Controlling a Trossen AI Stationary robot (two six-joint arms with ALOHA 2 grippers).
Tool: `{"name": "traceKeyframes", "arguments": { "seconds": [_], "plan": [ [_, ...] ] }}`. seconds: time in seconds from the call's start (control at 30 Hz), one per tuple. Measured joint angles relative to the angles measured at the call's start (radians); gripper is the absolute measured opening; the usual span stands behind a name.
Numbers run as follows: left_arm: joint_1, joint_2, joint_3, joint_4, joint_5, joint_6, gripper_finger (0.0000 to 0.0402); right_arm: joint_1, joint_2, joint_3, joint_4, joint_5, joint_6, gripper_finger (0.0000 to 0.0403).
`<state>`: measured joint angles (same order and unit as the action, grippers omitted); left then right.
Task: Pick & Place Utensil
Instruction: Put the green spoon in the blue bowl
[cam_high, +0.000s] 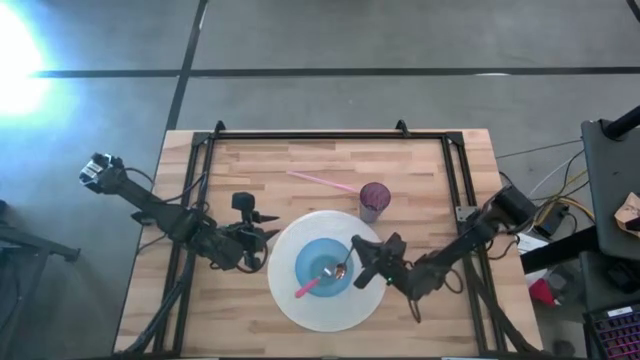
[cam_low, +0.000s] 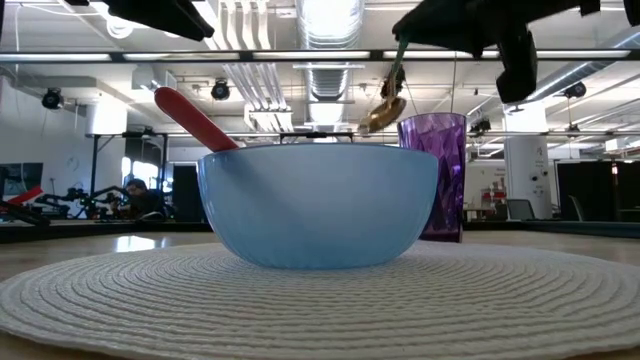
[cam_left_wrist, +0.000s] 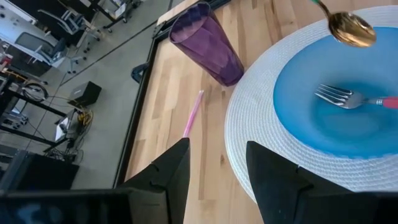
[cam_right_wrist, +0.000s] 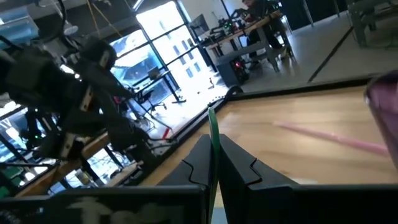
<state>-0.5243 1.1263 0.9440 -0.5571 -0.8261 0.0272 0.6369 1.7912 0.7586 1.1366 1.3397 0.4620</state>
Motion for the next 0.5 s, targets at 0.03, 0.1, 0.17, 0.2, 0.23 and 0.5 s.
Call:
{"name": "traceKeyframes", "arguments": {
  "seconds": [0.03, 0.1, 0.17, 0.2, 0.23, 0.5],
  "plan": [
    [0.000, 0.000, 0.000, 0.000, 0.000, 0.000, 0.0156, 0.000, 0.011, 0.000, 0.000, 0.001, 0.012, 0.0011],
    [0.000, 0.000, 0.000, 0.001, 0.000, -0.001, 0.0156, 0.000, 0.034, -0.001, 0.000, 0.004, 0.050, 0.0011],
    [0.000, 0.000, 0.000, 0.002, 0.000, -0.001, 0.0156, 0.001, 0.054, -0.001, -0.001, 0.020, 0.080, 0.0011],
    [0.000, 0.000, 0.000, 0.002, 0.000, -0.001, 0.0156, 0.001, 0.064, -0.002, -0.001, 0.025, 0.097, 0.0011],
    [0.000, 0.000, 0.000, 0.004, 0.000, -0.001, 0.0156, 0.001, 0.073, -0.002, 0.000, 0.026, 0.116, 0.0011],
    [0.000, 0.000, 0.000, 0.006, 0.000, -0.001, 0.0156, 0.002, 0.124, -0.001, 0.001, 0.065, 0.203, 0.0011]
  ]
}}
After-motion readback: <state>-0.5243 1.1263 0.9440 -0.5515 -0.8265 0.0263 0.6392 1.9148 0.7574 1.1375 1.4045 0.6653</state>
